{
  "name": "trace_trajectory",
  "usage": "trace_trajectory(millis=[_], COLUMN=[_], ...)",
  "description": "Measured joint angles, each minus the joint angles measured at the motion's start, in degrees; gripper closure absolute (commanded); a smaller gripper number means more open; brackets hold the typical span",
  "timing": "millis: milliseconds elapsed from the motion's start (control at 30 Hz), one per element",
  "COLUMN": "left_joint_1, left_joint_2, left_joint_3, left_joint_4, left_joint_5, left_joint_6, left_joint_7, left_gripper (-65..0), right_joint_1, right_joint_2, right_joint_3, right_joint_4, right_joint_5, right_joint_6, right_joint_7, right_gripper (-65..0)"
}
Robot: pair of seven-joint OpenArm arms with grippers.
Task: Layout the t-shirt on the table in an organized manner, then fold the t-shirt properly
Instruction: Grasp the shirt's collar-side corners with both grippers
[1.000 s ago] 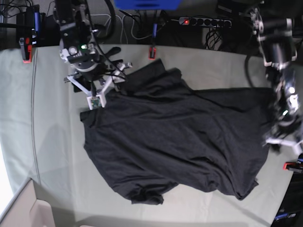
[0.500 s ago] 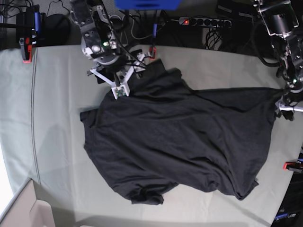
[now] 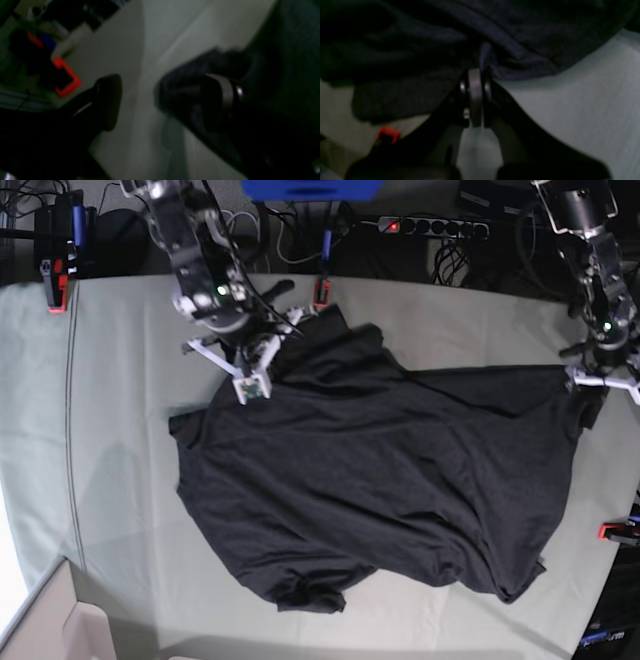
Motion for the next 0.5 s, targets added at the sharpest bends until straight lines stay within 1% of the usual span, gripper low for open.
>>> trace_trajectory(millis=[133, 233, 300, 400, 500], left_joint_1=[0.9, 1.6, 2.4, 3.6, 4.0], left_joint_2=[0.0, 1.7, 2.8, 2.9, 4.1], left_joint_3=[0.0, 0.0, 0.5, 0.6, 0.5], left_joint_4=[0.7, 1.1, 1.2, 1.2, 1.2], left_joint_5=[0.0, 0.1, 0.0, 0.0, 0.0], left_joint_6=[-0.2, -0.1, -0.3, -0.5, 0.0], left_joint_7=[-0.6, -0.3, -0.2, -0.2, -0.2], left_gripper=[-47.3, -47.3, -47.3, -47.3, -47.3], right_joint_1=[-6.7, -8.9, -9.8, -12.6, -14.8], right_joint_2=[0.2, 0.4, 1.1, 1.7, 1.5], right_joint_3=[5.2, 7.7, 8.7, 11.1, 14.7], right_joint_4=[10.7, 16.2, 17.7, 19.1, 20.4], right_joint_5=[-0.3, 0.2, 0.1, 0.2, 0.1], right_joint_6=[-0.2, 0.0, 0.0, 0.0, 0.0], right_joint_7=[-1.2, -0.1, 0.1, -0.1, -0.3], right_gripper=[0.0, 0.0, 0.0, 0.0, 0.0])
